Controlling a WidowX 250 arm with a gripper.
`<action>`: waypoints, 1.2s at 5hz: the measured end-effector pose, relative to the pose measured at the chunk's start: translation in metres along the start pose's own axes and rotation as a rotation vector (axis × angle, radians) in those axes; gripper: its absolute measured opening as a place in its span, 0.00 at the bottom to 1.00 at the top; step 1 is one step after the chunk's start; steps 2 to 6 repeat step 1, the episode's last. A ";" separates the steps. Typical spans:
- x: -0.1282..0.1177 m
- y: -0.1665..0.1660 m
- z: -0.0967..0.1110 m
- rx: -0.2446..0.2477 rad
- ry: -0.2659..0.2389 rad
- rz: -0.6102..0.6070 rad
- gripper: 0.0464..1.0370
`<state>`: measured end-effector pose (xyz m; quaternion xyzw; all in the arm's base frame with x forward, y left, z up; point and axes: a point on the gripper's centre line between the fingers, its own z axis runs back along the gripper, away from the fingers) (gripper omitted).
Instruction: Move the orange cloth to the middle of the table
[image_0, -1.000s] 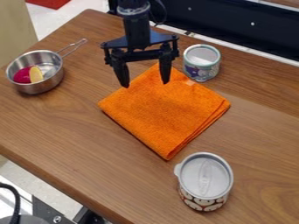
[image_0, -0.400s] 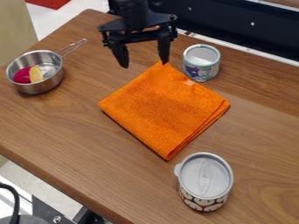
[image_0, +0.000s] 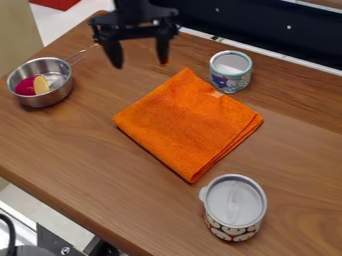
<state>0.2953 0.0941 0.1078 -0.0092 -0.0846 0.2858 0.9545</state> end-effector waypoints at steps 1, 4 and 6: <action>0.001 0.018 0.001 0.000 0.020 -0.007 0.96; 0.001 0.018 0.001 0.000 0.020 -0.007 0.96; 0.001 0.018 0.001 0.000 0.020 -0.007 0.96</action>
